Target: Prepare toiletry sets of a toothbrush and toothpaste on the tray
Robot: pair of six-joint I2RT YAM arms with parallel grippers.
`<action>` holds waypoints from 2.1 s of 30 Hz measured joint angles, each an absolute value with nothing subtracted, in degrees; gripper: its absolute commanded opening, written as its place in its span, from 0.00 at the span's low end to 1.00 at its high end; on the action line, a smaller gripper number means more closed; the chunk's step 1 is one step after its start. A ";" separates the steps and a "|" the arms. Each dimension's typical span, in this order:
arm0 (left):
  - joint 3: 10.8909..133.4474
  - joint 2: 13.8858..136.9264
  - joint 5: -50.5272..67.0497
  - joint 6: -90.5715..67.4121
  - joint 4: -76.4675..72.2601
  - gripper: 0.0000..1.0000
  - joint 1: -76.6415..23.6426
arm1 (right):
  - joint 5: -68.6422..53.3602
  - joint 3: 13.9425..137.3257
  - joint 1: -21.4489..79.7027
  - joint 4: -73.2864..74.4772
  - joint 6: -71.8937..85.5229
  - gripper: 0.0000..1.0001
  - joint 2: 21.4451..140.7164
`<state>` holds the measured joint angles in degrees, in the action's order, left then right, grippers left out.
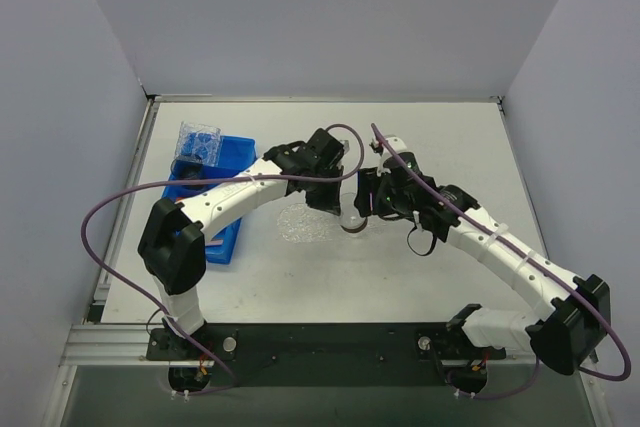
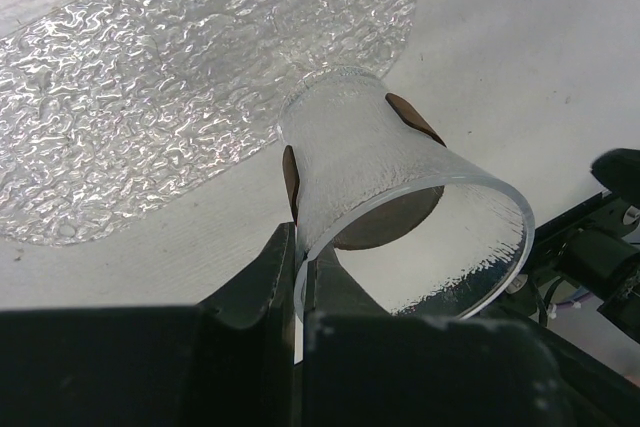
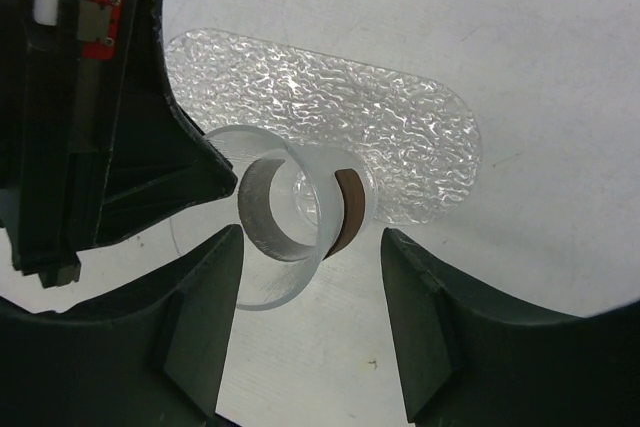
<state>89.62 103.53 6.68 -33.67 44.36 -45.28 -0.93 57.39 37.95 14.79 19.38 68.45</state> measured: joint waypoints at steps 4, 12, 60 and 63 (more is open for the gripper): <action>89.62 103.53 6.61 -33.32 44.40 0.00 -46.04 | -1.39 57.56 37.95 16.05 19.35 0.47 70.81; 89.62 103.53 5.87 -33.28 44.45 0.00 -46.85 | -1.15 57.65 37.95 17.30 19.20 0.32 72.12; 77.56 86.48 0.89 -34.89 31.14 0.64 -45.91 | 1.80 47.99 32.60 12.01 24.01 0.00 68.73; 74.26 83.42 -1.93 -35.16 30.09 0.64 -44.42 | 2.35 47.35 32.56 10.26 23.99 0.00 68.55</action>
<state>74.26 83.42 -1.93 -35.16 30.09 -44.42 2.35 47.35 32.56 10.26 23.99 68.55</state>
